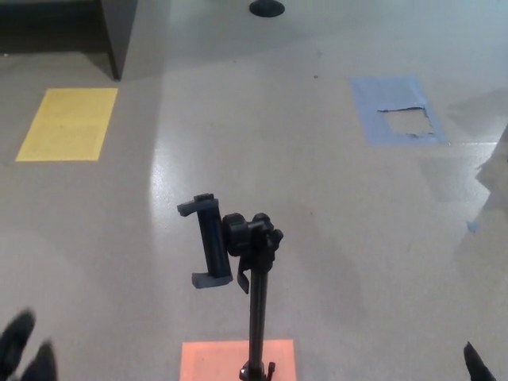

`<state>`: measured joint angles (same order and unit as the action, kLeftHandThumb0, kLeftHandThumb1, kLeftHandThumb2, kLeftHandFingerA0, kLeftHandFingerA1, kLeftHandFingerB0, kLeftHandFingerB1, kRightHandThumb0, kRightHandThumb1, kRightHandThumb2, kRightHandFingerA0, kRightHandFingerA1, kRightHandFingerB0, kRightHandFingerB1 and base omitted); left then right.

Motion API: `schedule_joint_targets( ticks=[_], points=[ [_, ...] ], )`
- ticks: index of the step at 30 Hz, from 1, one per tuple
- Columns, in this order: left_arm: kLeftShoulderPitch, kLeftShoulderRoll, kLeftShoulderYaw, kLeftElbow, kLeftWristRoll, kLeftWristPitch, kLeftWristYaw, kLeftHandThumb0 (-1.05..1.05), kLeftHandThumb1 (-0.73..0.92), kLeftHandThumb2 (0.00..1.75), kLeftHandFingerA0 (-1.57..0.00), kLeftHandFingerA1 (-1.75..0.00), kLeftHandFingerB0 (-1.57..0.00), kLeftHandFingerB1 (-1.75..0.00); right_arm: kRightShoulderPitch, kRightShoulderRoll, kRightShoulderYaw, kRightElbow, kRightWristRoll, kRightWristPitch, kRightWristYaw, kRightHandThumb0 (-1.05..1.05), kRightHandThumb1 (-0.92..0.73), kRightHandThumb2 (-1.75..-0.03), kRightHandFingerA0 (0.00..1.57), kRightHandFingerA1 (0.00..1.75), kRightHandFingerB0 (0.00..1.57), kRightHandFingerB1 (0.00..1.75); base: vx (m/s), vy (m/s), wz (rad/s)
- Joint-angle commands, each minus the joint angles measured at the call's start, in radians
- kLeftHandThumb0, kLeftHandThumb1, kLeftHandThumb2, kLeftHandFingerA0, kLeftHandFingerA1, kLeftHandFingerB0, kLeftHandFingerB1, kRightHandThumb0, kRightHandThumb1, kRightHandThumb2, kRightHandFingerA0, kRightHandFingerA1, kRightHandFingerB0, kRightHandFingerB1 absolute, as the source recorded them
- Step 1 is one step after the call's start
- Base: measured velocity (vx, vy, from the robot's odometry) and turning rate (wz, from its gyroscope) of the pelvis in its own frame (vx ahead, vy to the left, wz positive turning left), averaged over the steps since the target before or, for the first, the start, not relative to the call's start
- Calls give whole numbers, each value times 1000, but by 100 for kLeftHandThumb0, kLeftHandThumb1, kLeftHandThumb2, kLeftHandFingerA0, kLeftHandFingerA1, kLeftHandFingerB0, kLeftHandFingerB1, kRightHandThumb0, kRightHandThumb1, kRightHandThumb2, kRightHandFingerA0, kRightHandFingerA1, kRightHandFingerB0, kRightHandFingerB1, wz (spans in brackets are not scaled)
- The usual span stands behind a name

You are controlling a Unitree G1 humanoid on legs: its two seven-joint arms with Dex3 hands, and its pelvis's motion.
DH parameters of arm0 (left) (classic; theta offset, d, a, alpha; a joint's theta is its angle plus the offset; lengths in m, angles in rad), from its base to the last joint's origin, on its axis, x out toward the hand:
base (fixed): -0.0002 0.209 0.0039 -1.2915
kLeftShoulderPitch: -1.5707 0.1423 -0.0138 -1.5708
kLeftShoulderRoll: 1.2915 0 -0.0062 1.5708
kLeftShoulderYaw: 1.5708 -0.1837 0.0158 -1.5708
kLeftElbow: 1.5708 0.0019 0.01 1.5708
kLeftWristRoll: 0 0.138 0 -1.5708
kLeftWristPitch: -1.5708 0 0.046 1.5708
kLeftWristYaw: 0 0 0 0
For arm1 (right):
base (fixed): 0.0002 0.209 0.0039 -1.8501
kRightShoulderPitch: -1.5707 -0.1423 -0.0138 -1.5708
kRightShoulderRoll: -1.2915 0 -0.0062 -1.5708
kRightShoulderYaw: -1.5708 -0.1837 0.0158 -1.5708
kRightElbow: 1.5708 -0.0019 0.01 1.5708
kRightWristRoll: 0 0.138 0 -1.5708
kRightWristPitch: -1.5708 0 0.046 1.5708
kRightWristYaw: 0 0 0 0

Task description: A phone stand is kept on the floor and the robot uses both its hands to grab it and uses its left hand to extend the phone stand by pulling it upwards

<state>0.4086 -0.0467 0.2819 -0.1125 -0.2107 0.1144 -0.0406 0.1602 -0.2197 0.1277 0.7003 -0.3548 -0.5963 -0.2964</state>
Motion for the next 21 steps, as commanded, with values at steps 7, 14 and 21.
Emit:
schedule_joint_targets(
  ticks=[7,14,21],
  points=[
    [376,-65,117,164,-13,-693,-159,-88,72,103,-7,-37,-12,-39,77,-126,-18,-32,-98,-29,-95,-105,-85,-89,0,11,0,0,0,0,0],
    [362,-46,113,202,-11,-746,-169,-37,44,106,0,-49,0,-46,79,-123,-20,-31,-90,-64,-99,-105,-92,-80,0,18,0,0,0,0,0],
    [346,-32,114,221,-24,-769,-182,-37,43,106,0,-48,0,-46,59,-122,-1,-14,-135,-67,-151,-105,-81,-84,0,21,0,0,0,0,0]
  ],
)
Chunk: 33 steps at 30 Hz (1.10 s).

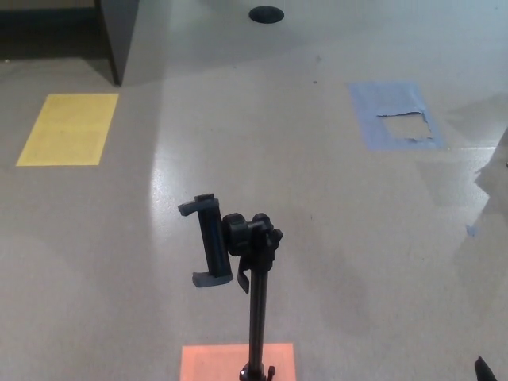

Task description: A phone stand is kept on the floor and the robot uses both its hands to grab it and uses its left hand to extend the phone stand by pulling it upwards

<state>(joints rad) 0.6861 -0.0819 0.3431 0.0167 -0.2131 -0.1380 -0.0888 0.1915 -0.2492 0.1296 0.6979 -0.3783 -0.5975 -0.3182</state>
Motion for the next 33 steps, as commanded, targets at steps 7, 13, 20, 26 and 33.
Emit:
schedule_joint_targets(
  ticks=[7,13,20,26,33],
  points=[
    [63,7,52,114,-19,-544,-131,-38,42,105,0,-48,0,-46,32,-90,0,-29,-116,-31,-121,-105,-78,-89,0,18,0,0,0,0,0],
    [48,15,51,125,-13,-548,-123,-38,42,105,0,-49,0,-46,21,-89,7,-12,-123,-33,-136,-105,-79,-77,0,17,0,0,0,0,0],
    [46,26,54,132,-6,-569,-124,-38,43,105,0,-49,0,-46,23,-80,10,-24,-126,-15,-138,-105,-76,-87,0,18,0,0,0,0,0],
    [27,28,52,150,2,-587,-114,-37,45,106,0,-48,0,-46,-9,-86,17,2,-139,-35,-162,-105,-76,-94,0,24,0,0,0,0,0],
    [15,28,48,155,-7,-594,-112,-37,43,105,0,-48,0,-46,-37,-87,17,19,-130,-60,-160,-105,-75,-86,0,18,0,0,0,0,0]
  ],
)
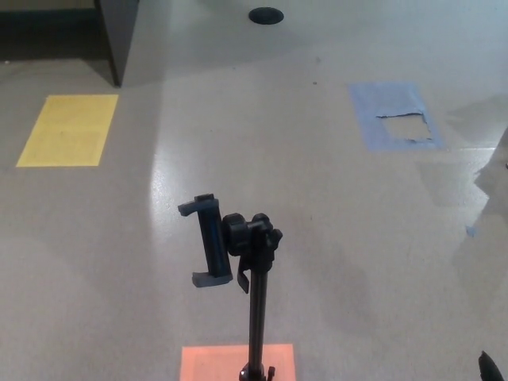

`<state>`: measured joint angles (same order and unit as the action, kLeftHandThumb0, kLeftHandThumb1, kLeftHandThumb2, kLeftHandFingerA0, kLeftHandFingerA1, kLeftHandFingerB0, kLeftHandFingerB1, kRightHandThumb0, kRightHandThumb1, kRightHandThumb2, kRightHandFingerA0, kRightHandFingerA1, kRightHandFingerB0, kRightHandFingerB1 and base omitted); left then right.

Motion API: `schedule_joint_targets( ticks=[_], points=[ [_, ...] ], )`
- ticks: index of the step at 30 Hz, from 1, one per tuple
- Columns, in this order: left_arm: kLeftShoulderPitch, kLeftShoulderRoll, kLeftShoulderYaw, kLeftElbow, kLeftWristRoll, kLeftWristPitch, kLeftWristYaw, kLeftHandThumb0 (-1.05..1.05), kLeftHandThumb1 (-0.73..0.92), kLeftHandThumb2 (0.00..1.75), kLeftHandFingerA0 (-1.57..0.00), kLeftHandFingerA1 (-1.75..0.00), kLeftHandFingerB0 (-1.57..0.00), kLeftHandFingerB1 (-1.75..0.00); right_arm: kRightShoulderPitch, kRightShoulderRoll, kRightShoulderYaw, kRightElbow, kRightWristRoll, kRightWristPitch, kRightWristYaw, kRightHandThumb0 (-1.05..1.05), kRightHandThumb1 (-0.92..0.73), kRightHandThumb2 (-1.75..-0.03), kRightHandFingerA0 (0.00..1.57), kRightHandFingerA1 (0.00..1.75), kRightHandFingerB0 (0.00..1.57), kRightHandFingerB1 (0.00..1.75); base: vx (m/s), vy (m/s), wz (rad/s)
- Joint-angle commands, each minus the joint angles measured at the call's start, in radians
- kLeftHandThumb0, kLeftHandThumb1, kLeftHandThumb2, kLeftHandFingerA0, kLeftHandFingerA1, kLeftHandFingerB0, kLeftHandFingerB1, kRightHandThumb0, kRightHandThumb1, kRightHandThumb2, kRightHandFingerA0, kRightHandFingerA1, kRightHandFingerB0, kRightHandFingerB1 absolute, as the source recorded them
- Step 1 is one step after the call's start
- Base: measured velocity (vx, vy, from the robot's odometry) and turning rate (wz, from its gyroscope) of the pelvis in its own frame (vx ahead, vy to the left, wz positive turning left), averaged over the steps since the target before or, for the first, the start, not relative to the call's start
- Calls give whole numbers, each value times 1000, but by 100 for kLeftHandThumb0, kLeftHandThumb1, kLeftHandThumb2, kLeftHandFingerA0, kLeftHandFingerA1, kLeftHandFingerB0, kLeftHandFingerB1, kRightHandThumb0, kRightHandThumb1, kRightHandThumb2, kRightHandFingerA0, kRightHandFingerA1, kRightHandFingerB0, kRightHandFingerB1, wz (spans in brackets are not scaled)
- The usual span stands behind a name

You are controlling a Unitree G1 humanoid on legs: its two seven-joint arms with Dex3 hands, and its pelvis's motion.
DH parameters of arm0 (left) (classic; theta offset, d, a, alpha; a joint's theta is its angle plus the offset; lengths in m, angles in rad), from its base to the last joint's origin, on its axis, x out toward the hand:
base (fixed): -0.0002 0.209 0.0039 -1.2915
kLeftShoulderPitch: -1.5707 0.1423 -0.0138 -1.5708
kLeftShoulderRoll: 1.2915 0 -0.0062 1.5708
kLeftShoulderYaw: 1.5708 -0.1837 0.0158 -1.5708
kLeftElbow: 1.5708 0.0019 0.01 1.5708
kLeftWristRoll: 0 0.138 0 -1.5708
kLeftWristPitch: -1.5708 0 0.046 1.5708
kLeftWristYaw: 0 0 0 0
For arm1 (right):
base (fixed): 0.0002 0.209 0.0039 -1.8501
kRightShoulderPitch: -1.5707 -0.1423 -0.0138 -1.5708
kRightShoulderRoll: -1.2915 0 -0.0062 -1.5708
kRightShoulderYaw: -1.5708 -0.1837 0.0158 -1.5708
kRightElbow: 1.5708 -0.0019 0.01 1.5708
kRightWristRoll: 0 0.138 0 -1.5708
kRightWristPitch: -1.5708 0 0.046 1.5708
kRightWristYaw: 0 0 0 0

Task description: A phone stand is kept on the floor and the robot uses both its hands to grab it and uses its left hand to extend the phone stand by pulling it upwards

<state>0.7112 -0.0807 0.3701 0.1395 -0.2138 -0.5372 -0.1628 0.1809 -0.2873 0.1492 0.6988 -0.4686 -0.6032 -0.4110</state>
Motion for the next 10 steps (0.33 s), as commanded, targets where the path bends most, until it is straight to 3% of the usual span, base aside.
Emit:
schedule_joint_targets(
  ticks=[1,10],
  points=[
    [-11,27,21,33,-4,-193,-36,-37,43,105,0,-48,0,-46,-28,-49,-1,20,-43,-56,-72,-105,-75,-86,0,18,0,0,0,0,0],
    [-24,33,20,66,-7,-236,-39,-37,45,106,0,-48,0,-46,-41,-57,9,35,-59,-66,-95,-105,-80,-88,0,10,0,0,0,0,0]
  ],
)
